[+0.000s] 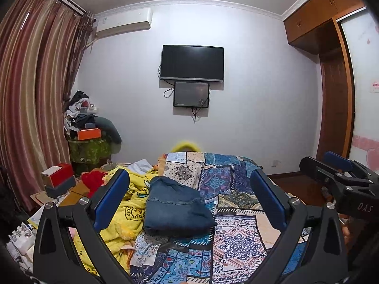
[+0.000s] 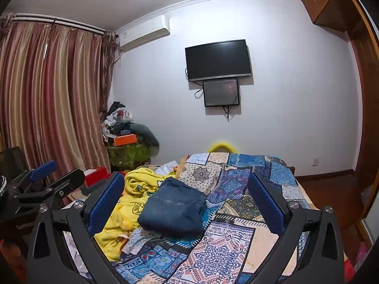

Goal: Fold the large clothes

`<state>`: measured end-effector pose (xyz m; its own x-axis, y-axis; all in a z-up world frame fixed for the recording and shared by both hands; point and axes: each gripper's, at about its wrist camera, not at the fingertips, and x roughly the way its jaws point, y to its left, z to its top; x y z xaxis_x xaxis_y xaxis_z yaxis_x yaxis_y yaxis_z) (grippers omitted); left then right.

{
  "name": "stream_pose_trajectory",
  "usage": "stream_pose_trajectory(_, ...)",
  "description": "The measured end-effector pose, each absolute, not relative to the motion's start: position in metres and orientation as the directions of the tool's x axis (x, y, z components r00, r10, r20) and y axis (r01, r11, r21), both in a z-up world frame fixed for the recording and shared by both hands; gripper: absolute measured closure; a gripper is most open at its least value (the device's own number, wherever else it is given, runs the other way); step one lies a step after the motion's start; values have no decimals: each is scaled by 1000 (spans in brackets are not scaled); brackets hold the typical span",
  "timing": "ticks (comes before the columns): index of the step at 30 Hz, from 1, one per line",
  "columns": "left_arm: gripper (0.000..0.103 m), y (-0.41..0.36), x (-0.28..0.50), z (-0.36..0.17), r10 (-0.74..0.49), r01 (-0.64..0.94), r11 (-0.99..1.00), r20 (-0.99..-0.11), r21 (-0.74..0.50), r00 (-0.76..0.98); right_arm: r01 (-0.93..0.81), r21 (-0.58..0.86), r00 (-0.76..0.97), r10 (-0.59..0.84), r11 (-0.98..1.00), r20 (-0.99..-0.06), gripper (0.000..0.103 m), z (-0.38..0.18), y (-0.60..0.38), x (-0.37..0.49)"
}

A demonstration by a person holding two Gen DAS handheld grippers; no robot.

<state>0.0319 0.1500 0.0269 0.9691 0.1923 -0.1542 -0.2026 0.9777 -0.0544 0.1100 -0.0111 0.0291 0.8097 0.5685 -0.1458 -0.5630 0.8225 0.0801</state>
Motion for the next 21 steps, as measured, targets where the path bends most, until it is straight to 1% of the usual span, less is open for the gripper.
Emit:
stream_pose_trajectory(13,1,145,31,26,179,-187,981,-150,-42,972,-561,90,810,568,823,-145,0,29,-12,113)
stream_pose_trajectory(21,1,147,31,26,165,-176,982,-153,-62,974,-562,92,808,570,822,-148,0,28,-11,113)
